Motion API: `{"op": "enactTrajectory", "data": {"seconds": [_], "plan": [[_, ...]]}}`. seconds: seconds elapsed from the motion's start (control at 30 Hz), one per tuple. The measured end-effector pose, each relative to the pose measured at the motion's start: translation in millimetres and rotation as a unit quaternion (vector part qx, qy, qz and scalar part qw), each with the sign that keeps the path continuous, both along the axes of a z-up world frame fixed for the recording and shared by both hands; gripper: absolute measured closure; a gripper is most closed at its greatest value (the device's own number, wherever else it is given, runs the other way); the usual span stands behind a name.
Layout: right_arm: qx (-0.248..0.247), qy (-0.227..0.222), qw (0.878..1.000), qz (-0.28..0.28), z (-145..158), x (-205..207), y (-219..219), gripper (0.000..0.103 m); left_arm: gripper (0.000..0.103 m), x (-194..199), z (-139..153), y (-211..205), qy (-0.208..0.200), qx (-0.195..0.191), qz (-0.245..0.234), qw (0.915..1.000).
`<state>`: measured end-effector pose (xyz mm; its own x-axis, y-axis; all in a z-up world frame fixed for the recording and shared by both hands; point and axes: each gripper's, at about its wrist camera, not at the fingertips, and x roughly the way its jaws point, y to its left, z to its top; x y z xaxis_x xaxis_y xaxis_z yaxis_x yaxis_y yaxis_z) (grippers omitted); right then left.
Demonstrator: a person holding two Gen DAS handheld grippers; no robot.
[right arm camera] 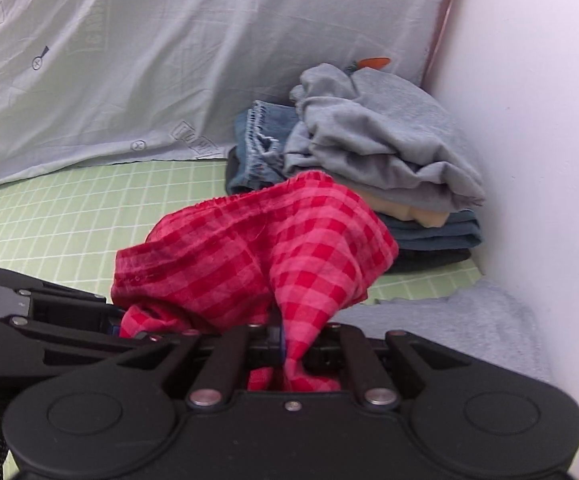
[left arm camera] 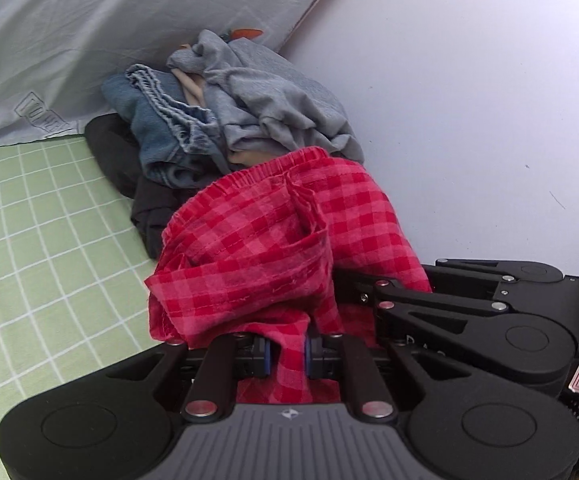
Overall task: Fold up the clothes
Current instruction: 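Carry the folded shorts to the clothes stack and lay them on the grey shirt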
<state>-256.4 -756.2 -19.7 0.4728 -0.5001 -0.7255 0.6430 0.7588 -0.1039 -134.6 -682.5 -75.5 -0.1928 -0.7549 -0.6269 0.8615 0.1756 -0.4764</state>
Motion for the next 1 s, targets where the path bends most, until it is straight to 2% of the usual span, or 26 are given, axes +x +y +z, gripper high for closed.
{"op": "enactTrajectory", "data": {"seconds": [0.13,0.2,0.27,0.37,0.47,0.53,0.83,0.9,1.0], "plan": [[-0.023,0.035,0.999,-0.022,-4.8,-25.1,-29.4,0.096,0.088,-33.9,-6.3,-34.0,0.013,0.003,-0.003,0.9999],[-0.032,0.051,0.998,-0.032,-8.1,-37.0,-44.0,0.096,0.088,-48.2,-11.4,-45.2,0.005,0.003,-0.004,1.0],[-0.037,0.064,0.996,-0.044,-14.4,-45.8,-56.9,0.095,0.087,-58.9,-23.4,-55.3,-0.006,0.021,0.007,0.9997],[-0.028,0.083,0.995,-0.056,-38.2,-51.8,-70.2,0.095,0.08,-60.0,-37.9,-62.4,-0.015,0.053,0.033,0.9979],[-0.029,0.099,0.992,-0.071,-60.9,-52.5,-73.4,0.091,0.08,-53.0,-42.4,-61.9,-0.03,0.062,0.05,0.9964],[-0.025,0.094,0.991,-0.088,-67.7,-53.2,-75.4,0.088,0.077,-46.5,-44.2,-61.2,-0.031,0.066,0.056,0.9958],[-0.016,0.056,0.987,-0.152,-67.6,-68.8,-87.2,0.06,0.069,-38.9,-44.8,-47.8,-0.035,0.08,0.069,0.9938],[-0.028,0.053,0.984,-0.169,-65.2,-72.5,-86.2,0.048,0.065,-36.8,-43.0,-42.9,-0.037,0.081,0.072,0.9934],[-0.047,0.052,0.979,-0.194,-60.7,-77.8,-83.3,0.04,0.057,-29.3,-39.4,-33.6,-0.035,0.083,0.083,0.9924]]}}
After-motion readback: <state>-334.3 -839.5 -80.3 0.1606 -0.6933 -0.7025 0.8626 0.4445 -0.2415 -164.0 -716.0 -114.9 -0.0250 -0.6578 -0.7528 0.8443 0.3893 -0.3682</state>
